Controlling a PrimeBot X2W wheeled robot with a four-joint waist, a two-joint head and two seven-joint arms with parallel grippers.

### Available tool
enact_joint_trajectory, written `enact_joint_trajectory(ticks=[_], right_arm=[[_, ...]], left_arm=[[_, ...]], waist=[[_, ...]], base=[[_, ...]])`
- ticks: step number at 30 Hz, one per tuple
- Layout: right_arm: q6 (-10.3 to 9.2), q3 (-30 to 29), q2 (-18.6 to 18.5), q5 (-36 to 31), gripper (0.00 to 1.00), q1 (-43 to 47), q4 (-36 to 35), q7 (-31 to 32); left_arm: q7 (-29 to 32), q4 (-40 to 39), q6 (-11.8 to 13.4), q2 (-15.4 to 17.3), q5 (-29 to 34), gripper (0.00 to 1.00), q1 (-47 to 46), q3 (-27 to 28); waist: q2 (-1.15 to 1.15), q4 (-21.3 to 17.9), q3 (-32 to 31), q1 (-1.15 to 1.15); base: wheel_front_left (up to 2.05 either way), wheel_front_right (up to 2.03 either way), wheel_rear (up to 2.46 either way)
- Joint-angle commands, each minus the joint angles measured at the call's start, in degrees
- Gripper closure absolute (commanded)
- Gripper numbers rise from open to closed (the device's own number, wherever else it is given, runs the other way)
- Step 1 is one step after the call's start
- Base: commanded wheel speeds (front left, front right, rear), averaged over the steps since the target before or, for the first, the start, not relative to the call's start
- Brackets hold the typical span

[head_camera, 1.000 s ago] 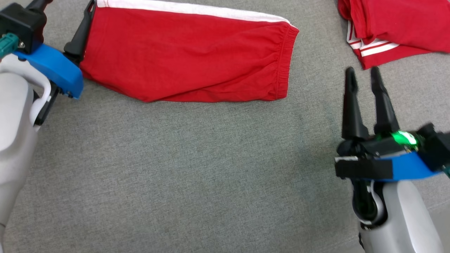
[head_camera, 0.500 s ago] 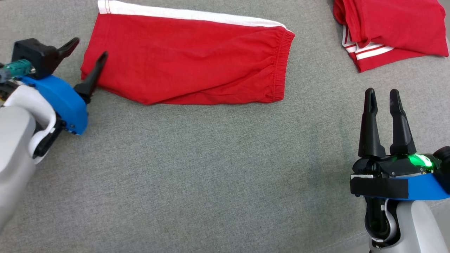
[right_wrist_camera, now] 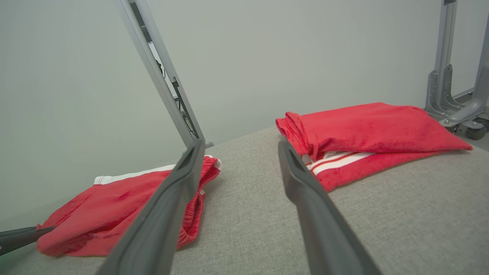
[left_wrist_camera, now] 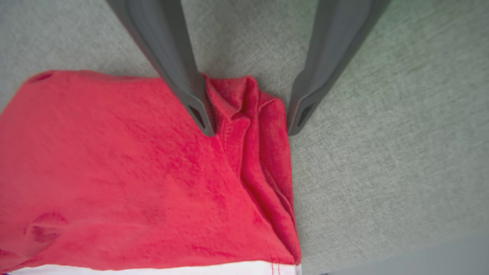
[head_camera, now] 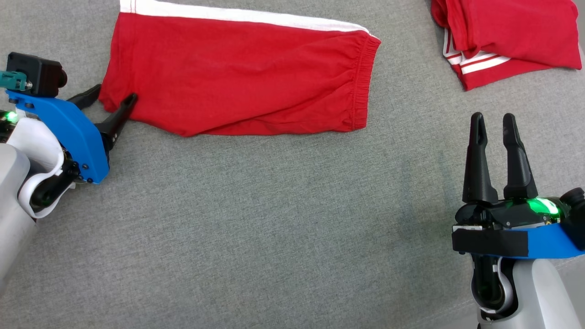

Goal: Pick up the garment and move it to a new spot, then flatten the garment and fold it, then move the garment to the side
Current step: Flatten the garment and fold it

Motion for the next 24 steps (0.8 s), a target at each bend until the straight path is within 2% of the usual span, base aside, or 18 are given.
enact_joint_trajectory(ticks=[1, 2, 7, 15, 24], right_arm=[[-0.03, 0.11, -0.04, 0.25, 0.00, -0.77, 0.01, -0.25], [-0.03, 0.18, -0.04, 0.27, 0.00, -0.84, 0.03, -0.26], [-0.03, 0.35, -0.04, 0.14, 0.00, -0.76, 0.18, -0.26], [-0.03, -0.41, -0.05, -0.53, 0.00, 1.04, 0.99, -0.26], [-0.03, -3.28, -0.05, -1.14, 0.00, 3.77, 3.22, -0.26]], left_arm=[[0.81, 0.04, 0.06, 0.25, -0.42, 0.63, 0.75, -0.83], [0.58, -0.05, 0.06, 0.43, -0.51, 1.00, 0.48, -0.92], [-0.62, -0.76, 0.06, 0.42, -1.04, 1.00, 0.15, -1.45], [-6.71, -4.16, 0.63, -0.21, 0.43, 1.00, 2.13, -1.56], [-12.28, -12.81, 5.74, 0.81, 0.53, 1.00, 10.95, -2.00]], waist=[[0.00, -0.02, -0.01, 0.00], [0.00, -0.02, 0.00, 0.00], [0.00, 0.37, -0.48, 0.00], [0.00, 3.16, -3.41, 0.00], [0.00, 7.95, -7.85, 0.00]], base=[[0.00, 0.00, 0.00], [0.00, 0.00, 0.00], [0.00, 0.00, 0.00], [0.00, 0.00, 0.00], [0.00, 0.00, 0.00]])
